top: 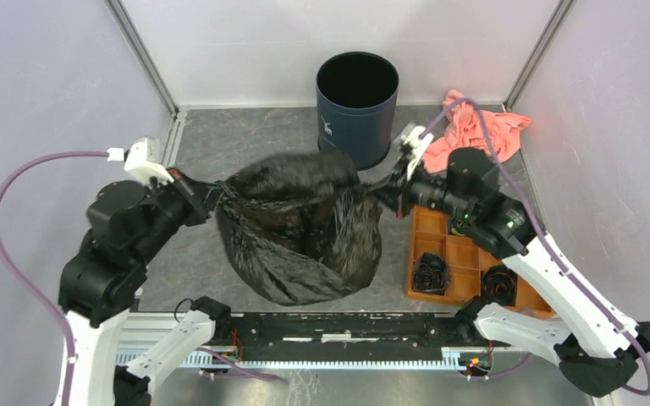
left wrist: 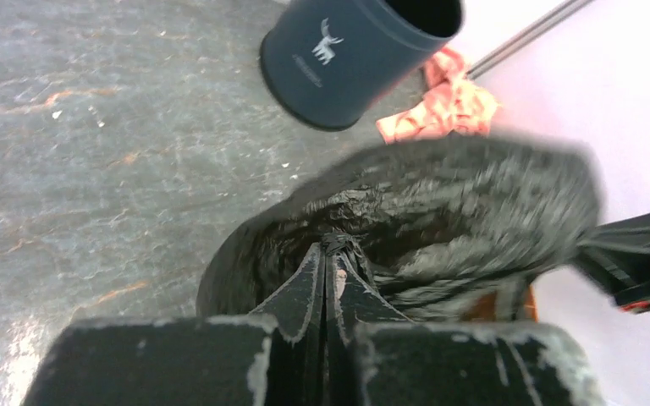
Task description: Put the trash bags into the trash bin
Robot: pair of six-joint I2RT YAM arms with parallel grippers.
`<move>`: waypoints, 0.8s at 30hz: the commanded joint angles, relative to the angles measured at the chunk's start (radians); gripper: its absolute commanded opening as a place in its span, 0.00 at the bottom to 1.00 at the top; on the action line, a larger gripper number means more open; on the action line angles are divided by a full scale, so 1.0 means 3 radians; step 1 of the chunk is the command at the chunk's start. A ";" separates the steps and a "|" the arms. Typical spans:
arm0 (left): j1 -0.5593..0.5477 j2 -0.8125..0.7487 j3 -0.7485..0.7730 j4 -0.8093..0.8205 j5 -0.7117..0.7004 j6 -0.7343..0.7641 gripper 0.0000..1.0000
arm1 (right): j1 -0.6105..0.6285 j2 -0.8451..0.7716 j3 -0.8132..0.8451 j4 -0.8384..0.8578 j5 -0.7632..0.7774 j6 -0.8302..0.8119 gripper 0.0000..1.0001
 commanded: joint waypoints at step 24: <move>0.0013 -0.0095 -0.0505 0.1619 -0.0707 0.0410 0.02 | -0.0362 -0.0091 -0.0491 0.1228 -0.0068 0.0485 0.00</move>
